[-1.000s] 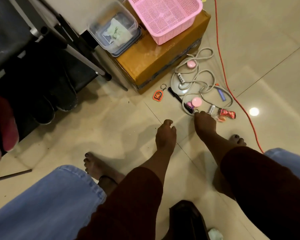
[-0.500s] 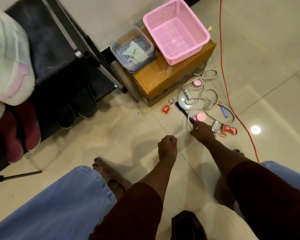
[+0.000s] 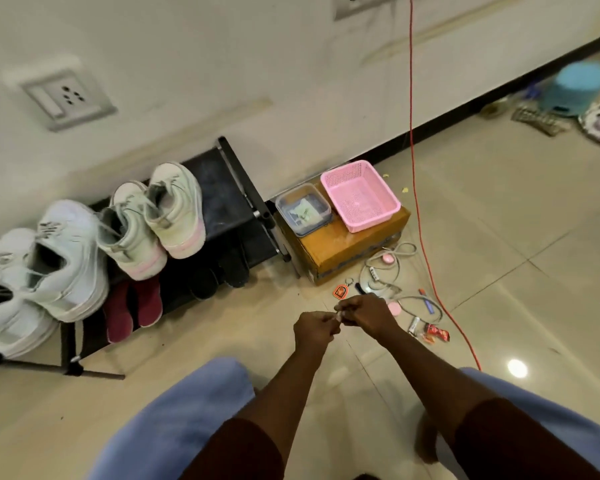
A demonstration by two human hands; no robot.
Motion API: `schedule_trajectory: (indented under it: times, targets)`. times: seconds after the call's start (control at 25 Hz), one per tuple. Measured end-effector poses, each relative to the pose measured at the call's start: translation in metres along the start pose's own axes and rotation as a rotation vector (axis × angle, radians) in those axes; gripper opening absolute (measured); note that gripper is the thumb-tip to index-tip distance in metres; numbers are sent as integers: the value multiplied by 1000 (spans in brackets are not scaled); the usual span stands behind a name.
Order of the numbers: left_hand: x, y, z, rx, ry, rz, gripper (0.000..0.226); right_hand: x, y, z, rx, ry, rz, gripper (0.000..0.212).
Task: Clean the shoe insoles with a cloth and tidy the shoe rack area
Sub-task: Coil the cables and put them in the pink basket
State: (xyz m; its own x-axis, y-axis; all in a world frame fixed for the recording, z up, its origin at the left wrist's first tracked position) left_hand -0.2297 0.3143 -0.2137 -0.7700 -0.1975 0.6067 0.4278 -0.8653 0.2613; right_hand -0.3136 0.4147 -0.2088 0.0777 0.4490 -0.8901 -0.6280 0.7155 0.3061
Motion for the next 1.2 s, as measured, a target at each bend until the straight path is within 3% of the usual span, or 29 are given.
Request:
schedule_trajectory:
  times: [0.24,0.36,0.56,0.72,0.96,1.2]
  targets:
    - [22,38,45,25,-16,82,9,-58,-10,33,-18,242,425,16]
    - [32,50,59,-68,-4,259,7,-67,-13,40,-36,284,558,16]
    - [38,50,64,-209,69,661,13,-81,-23,39,-92,187,96,12]
    - [35,54,55,-169,81,630,12,-81,-19,34,-72,133,-6,12]
    - [31,52,56,-194,92,799,21,-87,-19,33,-6,12,-323,9]
    - [38,67,55,-82,132,777,11,-92,-24,32,-84,70,-299,14]
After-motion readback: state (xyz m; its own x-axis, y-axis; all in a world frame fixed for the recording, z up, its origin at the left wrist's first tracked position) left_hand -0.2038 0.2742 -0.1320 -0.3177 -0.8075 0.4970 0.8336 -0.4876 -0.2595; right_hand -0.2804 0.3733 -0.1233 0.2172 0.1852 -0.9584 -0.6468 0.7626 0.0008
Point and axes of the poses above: each hand's wrist, its own z-axis away from the middle knuckle, its own y-axis out of the back of the hand, x = y × z, the point moved 3 cm from there along -z, towards the middle knuckle, and after that the axes turned 11 degrees about y, right-handed, at the moved point
